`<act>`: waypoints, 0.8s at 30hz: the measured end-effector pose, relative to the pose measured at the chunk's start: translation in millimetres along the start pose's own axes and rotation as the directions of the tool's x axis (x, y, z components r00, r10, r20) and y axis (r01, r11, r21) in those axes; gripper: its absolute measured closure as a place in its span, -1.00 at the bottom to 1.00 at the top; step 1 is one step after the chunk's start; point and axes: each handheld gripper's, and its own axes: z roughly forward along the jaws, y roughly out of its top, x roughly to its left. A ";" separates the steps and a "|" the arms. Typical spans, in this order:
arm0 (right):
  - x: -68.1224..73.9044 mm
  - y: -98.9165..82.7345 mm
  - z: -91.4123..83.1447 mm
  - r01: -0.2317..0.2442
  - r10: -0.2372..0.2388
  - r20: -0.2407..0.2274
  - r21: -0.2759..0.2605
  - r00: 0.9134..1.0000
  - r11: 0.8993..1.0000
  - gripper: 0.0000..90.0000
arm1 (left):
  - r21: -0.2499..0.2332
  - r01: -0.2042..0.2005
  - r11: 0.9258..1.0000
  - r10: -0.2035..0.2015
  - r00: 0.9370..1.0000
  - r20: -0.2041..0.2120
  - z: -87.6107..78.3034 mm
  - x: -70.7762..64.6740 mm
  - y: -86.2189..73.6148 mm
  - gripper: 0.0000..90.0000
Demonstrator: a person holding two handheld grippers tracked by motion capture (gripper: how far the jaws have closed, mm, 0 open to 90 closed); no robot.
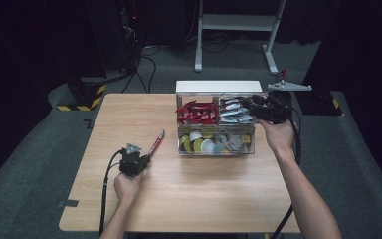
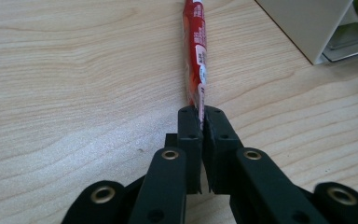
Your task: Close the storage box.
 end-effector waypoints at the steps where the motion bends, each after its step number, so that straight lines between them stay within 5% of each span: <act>1: 0.1 -0.1 0.0 -0.002 0.002 0.001 0.000 1.000 1.000 0.19 | 0.002 -0.001 1.000 0.001 1.000 0.001 -0.7 0.0 -0.2 0.84; 13: 3.9 -5.9 -2.2 0.012 -0.013 0.015 0.003 1.000 1.000 0.19 | -0.059 0.026 0.998 -0.025 0.999 0.025 -27.1 12.4 -11.5 0.06; 24: 5.5 -7.1 -3.8 0.020 -0.021 0.019 0.011 1.000 1.000 0.18 | -0.067 0.080 0.995 -0.086 0.993 -0.079 -38.8 41.4 -29.5 -0.03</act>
